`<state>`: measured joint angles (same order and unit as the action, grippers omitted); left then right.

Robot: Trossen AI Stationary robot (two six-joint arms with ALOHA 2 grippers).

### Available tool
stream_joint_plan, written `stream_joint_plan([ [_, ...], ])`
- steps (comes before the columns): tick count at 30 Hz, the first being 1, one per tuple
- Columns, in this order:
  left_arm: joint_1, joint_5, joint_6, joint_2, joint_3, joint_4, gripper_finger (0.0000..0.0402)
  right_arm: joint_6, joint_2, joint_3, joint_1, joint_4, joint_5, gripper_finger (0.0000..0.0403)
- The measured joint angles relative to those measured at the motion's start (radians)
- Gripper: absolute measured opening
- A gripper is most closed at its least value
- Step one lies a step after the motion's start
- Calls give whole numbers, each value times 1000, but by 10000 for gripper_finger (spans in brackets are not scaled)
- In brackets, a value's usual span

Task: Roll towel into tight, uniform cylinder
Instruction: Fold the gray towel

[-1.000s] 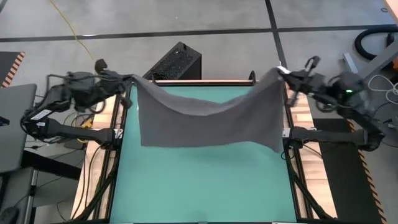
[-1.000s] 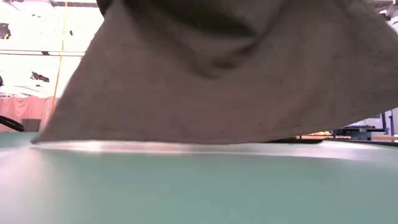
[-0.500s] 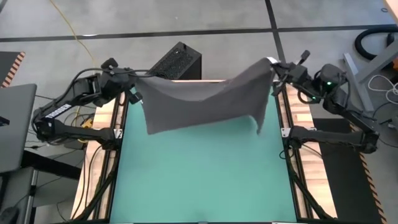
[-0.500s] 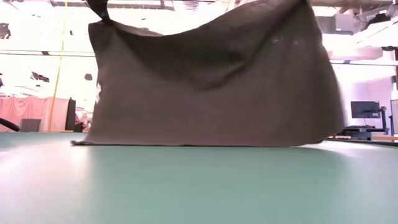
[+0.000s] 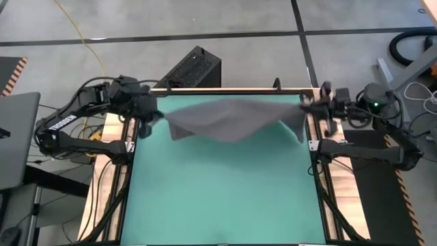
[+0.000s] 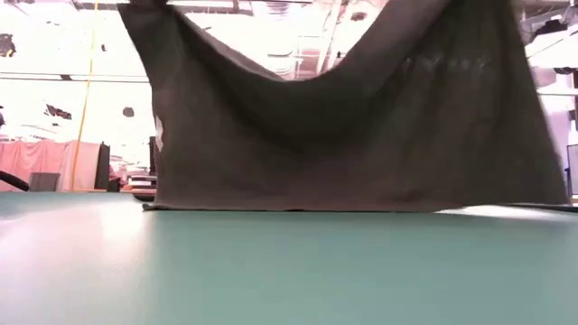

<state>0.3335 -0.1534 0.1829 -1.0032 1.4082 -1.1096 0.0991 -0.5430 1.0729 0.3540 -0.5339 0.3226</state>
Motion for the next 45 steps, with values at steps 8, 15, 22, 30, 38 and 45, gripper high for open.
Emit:
stream_joint_plan([
  [8,-187,-277,17,66,7,197,0,-27,-27,-37,-243,245,54,17],
  [15,-301,-219,-19,103,113,201,0,-178,-22,-37,-414,429,13,17],
  [22,-318,360,-19,97,178,29,0,-328,-18,-43,-389,157,-524,17],
  [30,-262,581,-63,44,62,-70,0,-429,-21,-204,-273,103,-664,17],
  [38,-127,632,-61,-42,-144,-66,0,-553,-20,-371,-96,79,-664,17],
  [45,-4,554,-66,-111,-273,-65,0,-538,-20,-408,-15,-1,-505,17],
])
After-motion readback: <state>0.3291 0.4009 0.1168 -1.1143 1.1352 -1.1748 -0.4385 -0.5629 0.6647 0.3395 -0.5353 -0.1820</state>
